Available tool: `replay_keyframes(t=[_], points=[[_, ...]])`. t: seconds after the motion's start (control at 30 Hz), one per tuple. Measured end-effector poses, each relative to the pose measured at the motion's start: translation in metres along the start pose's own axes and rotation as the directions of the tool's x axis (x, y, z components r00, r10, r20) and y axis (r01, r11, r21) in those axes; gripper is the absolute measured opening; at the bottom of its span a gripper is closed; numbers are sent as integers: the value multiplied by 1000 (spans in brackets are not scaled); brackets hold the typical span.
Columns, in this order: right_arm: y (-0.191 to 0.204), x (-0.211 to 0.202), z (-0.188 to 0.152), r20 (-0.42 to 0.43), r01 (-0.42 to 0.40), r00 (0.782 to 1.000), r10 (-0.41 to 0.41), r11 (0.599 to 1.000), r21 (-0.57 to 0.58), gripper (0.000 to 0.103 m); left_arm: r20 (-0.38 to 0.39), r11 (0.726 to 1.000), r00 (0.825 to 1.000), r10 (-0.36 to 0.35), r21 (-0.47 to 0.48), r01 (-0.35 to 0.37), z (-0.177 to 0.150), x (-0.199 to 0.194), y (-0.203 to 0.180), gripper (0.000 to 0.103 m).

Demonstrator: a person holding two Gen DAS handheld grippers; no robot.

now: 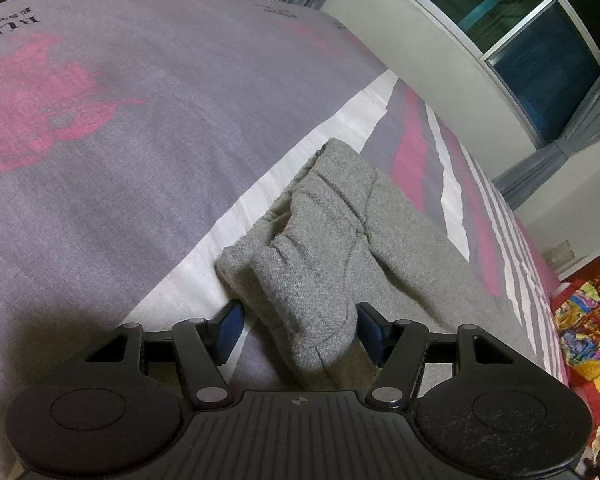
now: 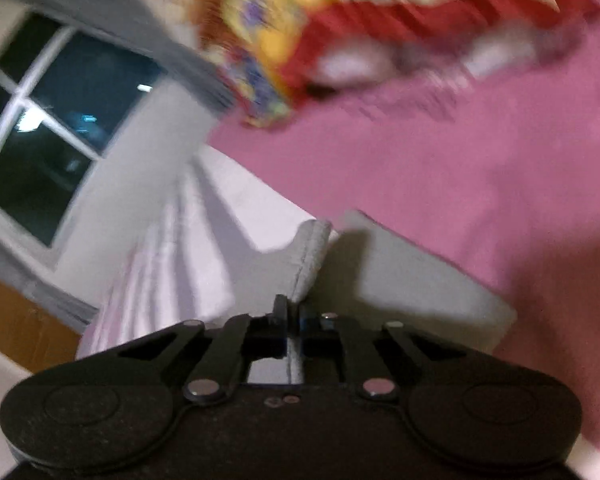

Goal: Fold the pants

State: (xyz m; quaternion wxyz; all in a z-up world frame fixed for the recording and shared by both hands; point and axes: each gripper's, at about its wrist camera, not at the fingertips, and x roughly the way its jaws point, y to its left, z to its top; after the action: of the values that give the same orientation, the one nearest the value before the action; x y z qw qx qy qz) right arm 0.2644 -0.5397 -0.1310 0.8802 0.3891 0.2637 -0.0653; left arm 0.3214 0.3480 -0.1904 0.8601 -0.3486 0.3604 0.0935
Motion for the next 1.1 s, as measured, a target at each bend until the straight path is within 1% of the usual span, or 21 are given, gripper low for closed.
replay_keyframes(t=[0.07, 0.13, 0.17, 0.2, 0.3, 0.37, 0.43, 0.57, 0.6, 0.63, 0.7, 0.73, 0.77, 0.8, 0.83, 0.9, 0.93, 0.97, 1.0, 1.03, 1.1], points=[[3, -15, -1, 34, 8, 999, -7, 1000, -23, 5, 2, 1000, 1000, -2, -1, 2, -1, 0, 1, 62], [-5, -28, -5, 55, 27, 998, -26, 1000, -14, 5, 4, 1000, 1000, -3, 0, 3, -2, 0, 1, 62], [-12, -33, -8, 62, 50, 997, -49, 999, -15, 5, 3, 1000, 1000, -4, 0, 4, -2, 0, 1, 62], [-18, -33, -8, 61, 73, 996, -72, 997, -13, 4, 2, 1000, 1000, -5, -1, 5, -2, -1, 1, 62], [-42, -31, -13, 20, 119, 993, -119, 993, 19, 4, 1, 1000, 1000, -5, 0, 5, -2, -1, 1, 62], [-52, -28, -18, 5, 141, 990, -141, 989, 39, 4, 0, 1000, 1000, -7, -2, 7, -2, -1, 1, 62], [-54, -32, -22, 7, 142, 990, -142, 988, 54, 4, -3, 1000, 1000, -6, -4, 6, -2, -1, 1, 62], [-35, -49, -20, 71, 96, 993, -97, 995, 23, 4, -11, 1000, 1000, -2, 7, 2, -1, 0, 1, 62], [-34, -48, -18, 79, 101, 992, -102, 995, 15, 4, -12, 1000, 1000, -2, 9, 2, -1, 0, 1, 62], [-36, -42, -16, 69, 130, 989, -131, 991, 9, 4, -12, 1000, 1000, -1, 9, 1, 0, 0, 0, 62], [-47, -18, -17, -26, 214, 977, -214, 977, -1, 4, -18, 1000, 1000, 3, 12, -3, 1, 1, -1, 62], [-51, -12, -18, -62, 214, 975, -213, 977, 10, 3, -22, 1000, 1000, 6, 12, -5, 3, 1, -2, 62], [-48, -14, -16, -65, 211, 976, -209, 977, 22, 5, -25, 1000, 1000, 9, 10, -8, 4, 1, -2, 62], [-42, -19, -15, -52, 204, 978, -202, 979, 25, 17, -25, 1000, 1000, 14, 6, -14, 5, -1, -4, 62], [-36, -27, -16, -36, 180, 983, -179, 983, 30, 32, -19, 1000, 1000, 21, -1, -21, 5, -4, -5, 62], [-21, -40, -25, -39, 104, 994, -103, 994, 41, 40, 21, 999, 999, 37, -18, -37, -1, -13, -8, 62], [-14, -44, -32, -53, 68, 996, -65, 996, 52, 40, 48, 999, 998, 37, -26, -36, -6, -19, -10, 62], [-8, -47, -43, -86, 9, 996, -2, 997, 77, 40, 65, 999, 997, 29, -36, -26, -12, -23, -10, 62], [0, -47, -57, -131, -62, 988, 76, 992, 105, 38, 75, 998, 997, 18, -53, -14, -20, -27, -9, 62], [7, -46, -69, -164, -97, 980, 115, 988, 117, 38, 81, 998, 997, 9, -66, -3, -27, -30, -9, 62], [26, -36, -98, -261, -150, 949, 178, 981, 122, 36, 87, 998, 996, -4, -66, 9, -38, -37, -10, 62]])
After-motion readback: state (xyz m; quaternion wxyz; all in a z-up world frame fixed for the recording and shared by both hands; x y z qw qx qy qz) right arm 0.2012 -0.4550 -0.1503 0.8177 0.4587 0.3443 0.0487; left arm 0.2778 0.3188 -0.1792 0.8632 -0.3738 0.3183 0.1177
